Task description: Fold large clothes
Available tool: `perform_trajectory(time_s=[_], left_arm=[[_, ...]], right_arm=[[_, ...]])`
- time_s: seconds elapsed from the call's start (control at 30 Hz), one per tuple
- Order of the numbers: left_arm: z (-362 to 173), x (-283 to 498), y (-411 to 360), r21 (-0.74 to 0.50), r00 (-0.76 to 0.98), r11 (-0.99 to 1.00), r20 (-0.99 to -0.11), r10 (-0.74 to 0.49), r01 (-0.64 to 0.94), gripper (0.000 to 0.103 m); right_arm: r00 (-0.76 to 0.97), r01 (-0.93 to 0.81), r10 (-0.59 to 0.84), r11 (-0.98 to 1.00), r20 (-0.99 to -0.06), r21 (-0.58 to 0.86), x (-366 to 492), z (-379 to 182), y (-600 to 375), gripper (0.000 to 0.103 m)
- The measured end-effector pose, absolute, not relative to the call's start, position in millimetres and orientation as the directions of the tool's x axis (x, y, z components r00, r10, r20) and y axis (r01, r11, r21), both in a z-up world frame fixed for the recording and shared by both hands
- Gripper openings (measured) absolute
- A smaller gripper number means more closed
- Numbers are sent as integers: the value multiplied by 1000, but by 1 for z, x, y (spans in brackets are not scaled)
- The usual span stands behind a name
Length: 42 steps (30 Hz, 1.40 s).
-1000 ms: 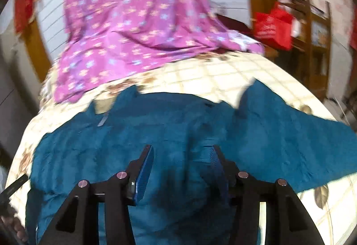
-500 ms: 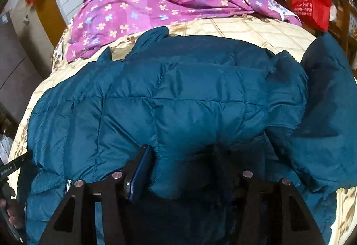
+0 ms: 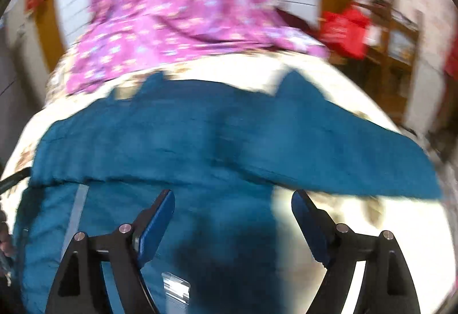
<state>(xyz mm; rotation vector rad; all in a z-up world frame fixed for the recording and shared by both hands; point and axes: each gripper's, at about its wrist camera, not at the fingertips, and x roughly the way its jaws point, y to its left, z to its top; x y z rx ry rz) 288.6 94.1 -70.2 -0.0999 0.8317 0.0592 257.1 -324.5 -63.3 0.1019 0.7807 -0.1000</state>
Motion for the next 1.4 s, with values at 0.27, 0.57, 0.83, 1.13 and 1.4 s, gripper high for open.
perform_trajectory(time_s=[0.27,0.57,0.83,1.13,1.4], left_arm=[[-72,275,48,-5,664,1000,-748,-21,26,63],[-82,278,52,15,645,1000,-764,13,-2,63],[-88,279,53,61,654,998,-753,67,-31,64],[-98,282,47,105,645,994,-758,95,-24,64],[-99,286,51,99,633,994,-767,106,-47,64]], right_arm=[[655,528,-150,792,-741,307,171,-93,-517,82],[734,583,-48,557,-678,591,163,-126,-631,81],[786,552,-5,455,-618,699,204,-135,-678,93],[844,440,30,531,-535,724,235,-136,-671,90],[781,549,-87,566,-618,615,232,-145,-675,16]])
